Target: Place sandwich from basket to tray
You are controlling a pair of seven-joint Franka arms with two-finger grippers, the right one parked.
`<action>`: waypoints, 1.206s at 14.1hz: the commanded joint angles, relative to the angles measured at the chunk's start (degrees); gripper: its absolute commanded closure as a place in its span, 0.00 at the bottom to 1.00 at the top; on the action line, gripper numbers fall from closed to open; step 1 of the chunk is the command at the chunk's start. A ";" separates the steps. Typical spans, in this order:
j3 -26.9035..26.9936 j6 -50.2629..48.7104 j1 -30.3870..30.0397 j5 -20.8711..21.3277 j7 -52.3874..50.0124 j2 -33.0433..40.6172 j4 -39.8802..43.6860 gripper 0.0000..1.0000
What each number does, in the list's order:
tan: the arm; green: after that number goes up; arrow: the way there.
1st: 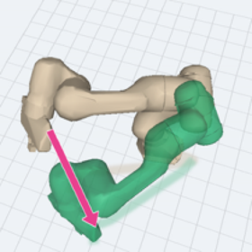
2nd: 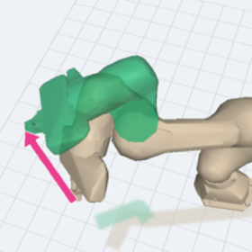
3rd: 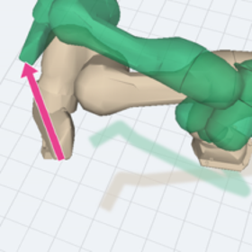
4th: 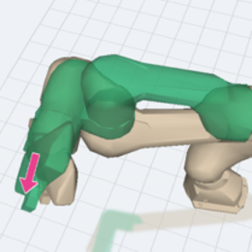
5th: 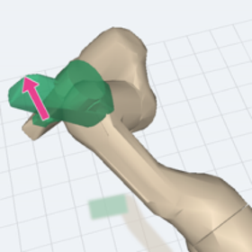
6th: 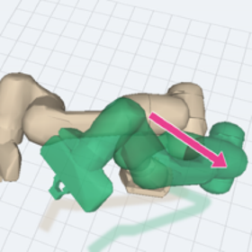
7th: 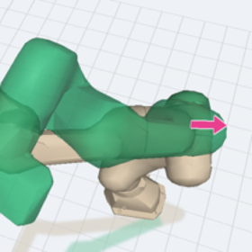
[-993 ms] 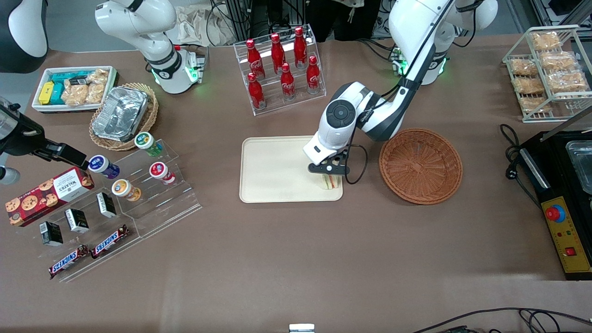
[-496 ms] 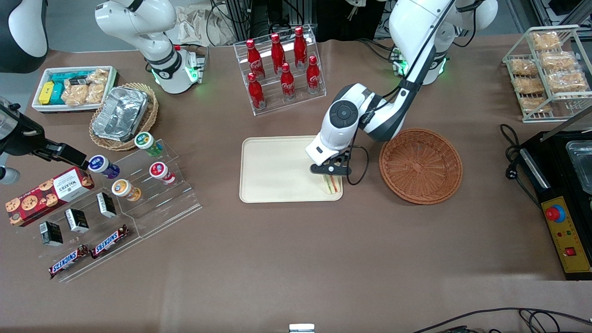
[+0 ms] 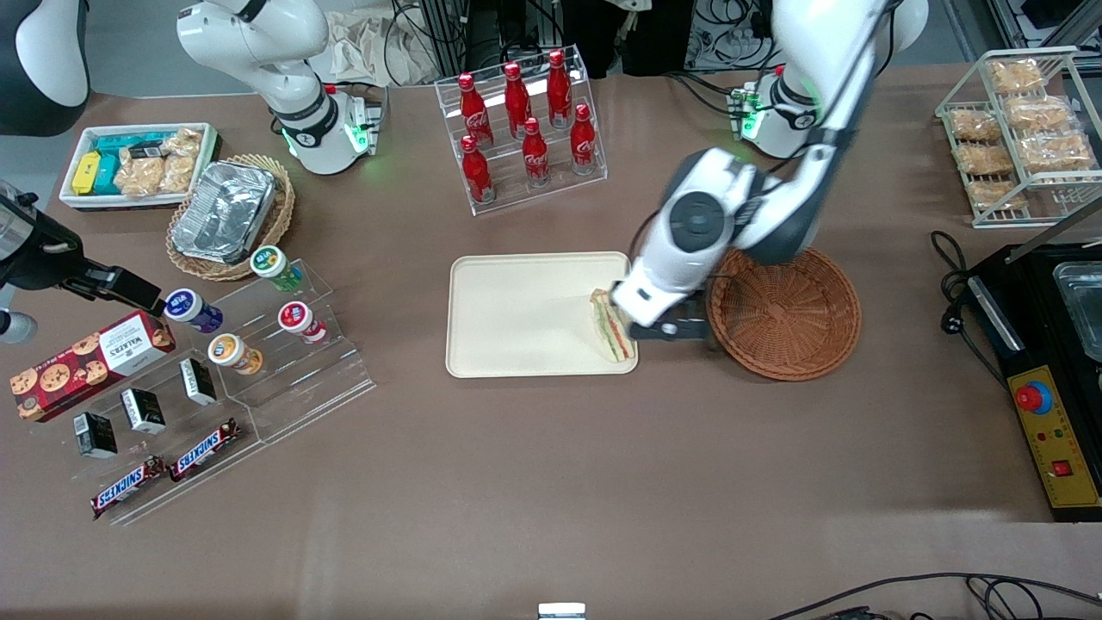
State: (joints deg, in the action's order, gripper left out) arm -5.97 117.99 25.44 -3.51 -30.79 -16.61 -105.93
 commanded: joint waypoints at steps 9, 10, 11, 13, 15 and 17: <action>0.08 -14.01 -16.29 12.28 18.13 17.66 -0.42 0.01; 0.00 -14.62 -17.17 12.74 19.35 18.27 -0.07 0.01; 0.08 -15.58 -18.05 12.57 21.01 18.28 1.15 0.01; -0.01 -20.66 -21.29 11.69 24.09 18.19 5.01 0.01; -0.01 -25.07 -22.62 9.07 27.17 18.10 8.53 0.01; 2.52 -27.88 -22.02 7.12 29.37 18.19 11.26 0.01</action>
State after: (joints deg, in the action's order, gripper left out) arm -4.83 93.79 3.30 5.46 -4.25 1.52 -97.94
